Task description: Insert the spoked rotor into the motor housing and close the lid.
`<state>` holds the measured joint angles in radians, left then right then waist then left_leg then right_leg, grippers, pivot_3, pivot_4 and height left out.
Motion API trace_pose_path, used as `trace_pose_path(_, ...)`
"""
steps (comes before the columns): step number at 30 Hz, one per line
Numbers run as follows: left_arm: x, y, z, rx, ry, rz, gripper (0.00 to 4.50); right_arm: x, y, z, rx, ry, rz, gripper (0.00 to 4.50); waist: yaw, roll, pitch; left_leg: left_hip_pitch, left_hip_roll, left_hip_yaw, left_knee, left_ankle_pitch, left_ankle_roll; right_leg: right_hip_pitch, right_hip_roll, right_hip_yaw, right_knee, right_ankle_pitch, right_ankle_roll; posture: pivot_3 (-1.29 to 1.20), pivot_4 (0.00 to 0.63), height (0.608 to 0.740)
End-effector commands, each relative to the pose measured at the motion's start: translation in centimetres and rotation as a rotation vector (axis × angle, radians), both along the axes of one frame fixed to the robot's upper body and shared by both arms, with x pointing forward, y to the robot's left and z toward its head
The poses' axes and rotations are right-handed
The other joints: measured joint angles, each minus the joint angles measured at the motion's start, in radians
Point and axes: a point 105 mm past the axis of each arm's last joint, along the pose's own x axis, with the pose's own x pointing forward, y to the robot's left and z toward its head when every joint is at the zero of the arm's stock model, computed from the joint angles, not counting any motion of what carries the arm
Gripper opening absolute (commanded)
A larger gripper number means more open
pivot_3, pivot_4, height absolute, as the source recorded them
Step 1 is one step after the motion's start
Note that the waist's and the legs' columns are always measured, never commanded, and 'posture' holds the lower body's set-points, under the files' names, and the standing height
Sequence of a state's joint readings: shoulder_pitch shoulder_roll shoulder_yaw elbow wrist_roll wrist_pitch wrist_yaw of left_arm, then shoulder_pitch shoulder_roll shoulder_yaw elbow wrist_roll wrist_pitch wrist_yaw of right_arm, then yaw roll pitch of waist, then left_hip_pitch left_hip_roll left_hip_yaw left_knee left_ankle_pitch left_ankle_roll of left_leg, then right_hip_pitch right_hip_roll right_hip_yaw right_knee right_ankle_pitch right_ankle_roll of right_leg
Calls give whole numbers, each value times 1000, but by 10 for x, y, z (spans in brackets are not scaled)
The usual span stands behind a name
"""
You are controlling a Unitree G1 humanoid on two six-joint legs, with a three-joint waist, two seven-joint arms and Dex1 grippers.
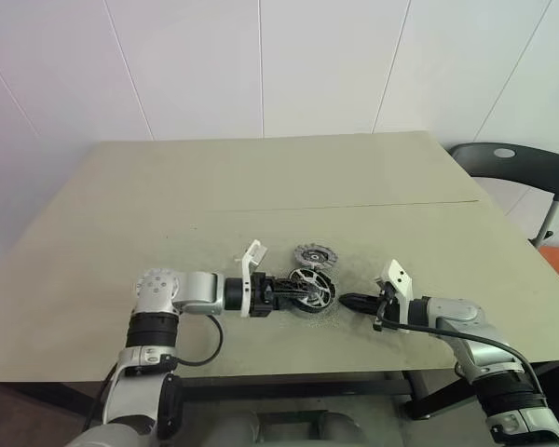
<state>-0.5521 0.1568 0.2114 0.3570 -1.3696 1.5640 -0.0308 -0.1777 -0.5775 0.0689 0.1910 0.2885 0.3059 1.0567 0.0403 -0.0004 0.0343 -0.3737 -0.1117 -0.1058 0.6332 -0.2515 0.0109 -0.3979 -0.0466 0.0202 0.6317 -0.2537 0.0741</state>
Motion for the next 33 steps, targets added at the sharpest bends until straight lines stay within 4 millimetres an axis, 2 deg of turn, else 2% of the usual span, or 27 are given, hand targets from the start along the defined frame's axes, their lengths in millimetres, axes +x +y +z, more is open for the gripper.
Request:
trace_pose_path(1,11,4,-6,25,-1,46,3233,4,4,6,11,-36,8,0,0,0,0,0,0,0,0,0,0,0,0,0,0,0,0,0,0,740)
trace_pose_path(4,9,3,-11,26,6,44,3233,4,4,6,9,-36,8,0,0,0,0,0,0,0,-1,0,0,0,0,0,0,0,0,0,0,740)
trace_pose_path(11,9,-6,-4,-17,-12,30,3233,4,3,4,4,-34,6,0,0,0,0,1,0,0,0,0,0,1,0,0,0,-1,-2,0,0,740)
trace_pose_path(19,27,-17,21,-97,-55,67,3233,2,2,0,-4,-28,2,0,0,-1,0,0,0,0,0,0,0,1,0,0,0,0,1,0,0,740)
trace_pose_path(28,24,-18,3,-54,-15,80,3233,1,3,-1,-6,-26,1,0,0,0,0,0,0,0,0,0,0,1,0,0,-1,1,1,0,0,740)
trace_pose_path(33,21,-18,0,-55,-8,77,3233,1,3,-2,-8,-25,1,0,-1,-1,0,0,0,0,0,0,0,1,0,-1,0,1,1,0,0,740)
